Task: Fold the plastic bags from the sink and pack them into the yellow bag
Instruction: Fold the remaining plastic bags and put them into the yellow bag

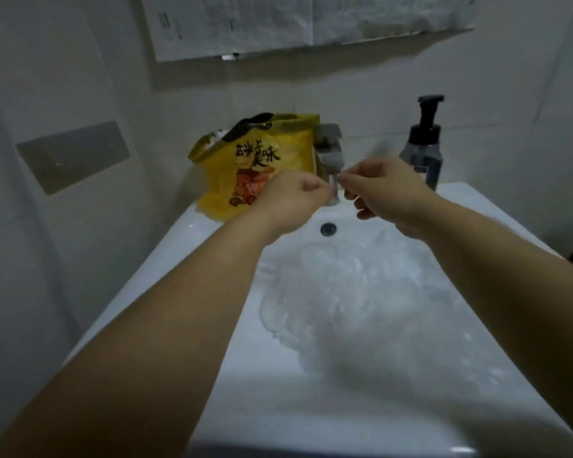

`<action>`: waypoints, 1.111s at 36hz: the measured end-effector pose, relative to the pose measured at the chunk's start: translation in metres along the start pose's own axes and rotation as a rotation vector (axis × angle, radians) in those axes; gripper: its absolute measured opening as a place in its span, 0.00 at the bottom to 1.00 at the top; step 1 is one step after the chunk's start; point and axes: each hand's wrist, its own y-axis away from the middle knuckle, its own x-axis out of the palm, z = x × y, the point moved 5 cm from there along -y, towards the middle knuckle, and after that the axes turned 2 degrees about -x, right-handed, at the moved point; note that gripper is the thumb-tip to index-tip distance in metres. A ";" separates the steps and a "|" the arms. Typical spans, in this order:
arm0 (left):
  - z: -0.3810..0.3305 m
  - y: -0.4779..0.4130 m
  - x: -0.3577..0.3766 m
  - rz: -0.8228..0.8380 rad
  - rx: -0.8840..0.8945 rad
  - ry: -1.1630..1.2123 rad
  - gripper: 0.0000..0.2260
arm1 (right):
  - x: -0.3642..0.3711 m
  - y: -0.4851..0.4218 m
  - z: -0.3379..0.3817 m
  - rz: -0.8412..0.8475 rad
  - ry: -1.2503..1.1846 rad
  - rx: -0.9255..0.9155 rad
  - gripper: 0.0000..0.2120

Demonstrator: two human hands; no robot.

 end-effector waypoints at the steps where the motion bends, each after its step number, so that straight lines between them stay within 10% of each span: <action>1: 0.005 0.006 0.012 0.031 -0.018 0.003 0.05 | -0.002 0.009 -0.009 -0.002 0.020 0.026 0.11; 8: 0.056 0.039 0.091 0.186 -0.204 -0.113 0.15 | -0.008 0.048 -0.089 0.014 0.208 0.231 0.18; 17: 0.084 0.030 0.110 0.363 -0.257 -0.301 0.37 | 0.028 0.063 -0.150 0.481 0.414 0.572 0.43; 21: 0.086 0.027 0.122 0.468 -0.306 -0.205 0.33 | 0.034 0.060 -0.156 0.546 0.423 0.543 0.34; 25: 0.081 0.030 0.129 0.461 -0.305 -0.153 0.17 | 0.036 0.056 -0.150 0.452 0.282 0.505 0.12; 33: 0.078 0.014 0.081 -0.014 -0.344 0.611 0.05 | 0.015 0.036 -0.113 0.075 -0.499 0.437 0.06; 38: 0.081 0.007 0.068 -0.047 -0.237 0.500 0.36 | 0.013 0.037 -0.092 0.064 -0.931 0.427 0.14; 40: 0.080 0.008 0.075 0.068 -0.225 0.502 0.29 | 0.013 0.040 -0.088 0.101 -0.943 0.411 0.12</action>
